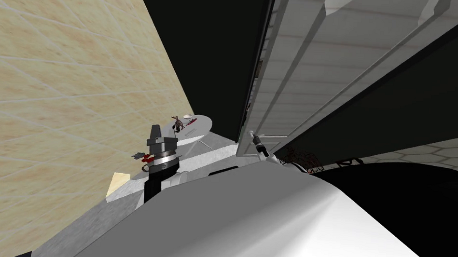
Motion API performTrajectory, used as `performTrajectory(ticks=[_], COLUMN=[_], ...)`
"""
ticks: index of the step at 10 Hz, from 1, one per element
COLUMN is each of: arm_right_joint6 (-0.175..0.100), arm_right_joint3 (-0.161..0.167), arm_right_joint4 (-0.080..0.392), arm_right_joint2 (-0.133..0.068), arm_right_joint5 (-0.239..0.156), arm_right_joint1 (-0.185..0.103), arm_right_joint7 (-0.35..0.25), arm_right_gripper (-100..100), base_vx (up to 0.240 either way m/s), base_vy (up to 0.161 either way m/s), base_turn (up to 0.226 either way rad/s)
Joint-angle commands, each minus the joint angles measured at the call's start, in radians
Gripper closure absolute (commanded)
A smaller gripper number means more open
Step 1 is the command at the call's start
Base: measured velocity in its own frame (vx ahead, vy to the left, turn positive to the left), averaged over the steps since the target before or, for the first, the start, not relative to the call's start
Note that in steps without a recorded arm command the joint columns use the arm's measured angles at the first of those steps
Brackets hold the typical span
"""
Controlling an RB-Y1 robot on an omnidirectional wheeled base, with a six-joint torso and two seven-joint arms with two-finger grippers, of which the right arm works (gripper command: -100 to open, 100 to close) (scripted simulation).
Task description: Pull the door open
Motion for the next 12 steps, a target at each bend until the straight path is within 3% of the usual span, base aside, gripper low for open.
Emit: performTrajectory(ticks=[1,4,5,9,12], arm_right_joint6=[-0.010,-0.031,-0.021,-0.091,-0.121], arm_right_joint3=[0.022,0.052,0.050,0.100,0.120], arm_right_joint4=[-0.011,-0.022,-0.025,-0.042,-0.049], arm_right_joint2=[-0.011,-0.030,-0.021,-0.069,-0.091], arm_right_joint5=[0.010,0.025,0.023,0.044,0.052], arm_right_joint1=[0.016,0.032,0.033,0.082,0.102], arm_right_joint7=[-0.021,-0.053,-0.047,-0.109,-0.134], arm_right_gripper=[100,100,100,100,100], base_vx=[-0.273,-0.228,-0.111,-0.200,-0.150], base_vy=[-0.031,-0.090,-0.027,-0.068,-0.050], base_turn=[0.074,0.077,0.031,0.115,0.058])
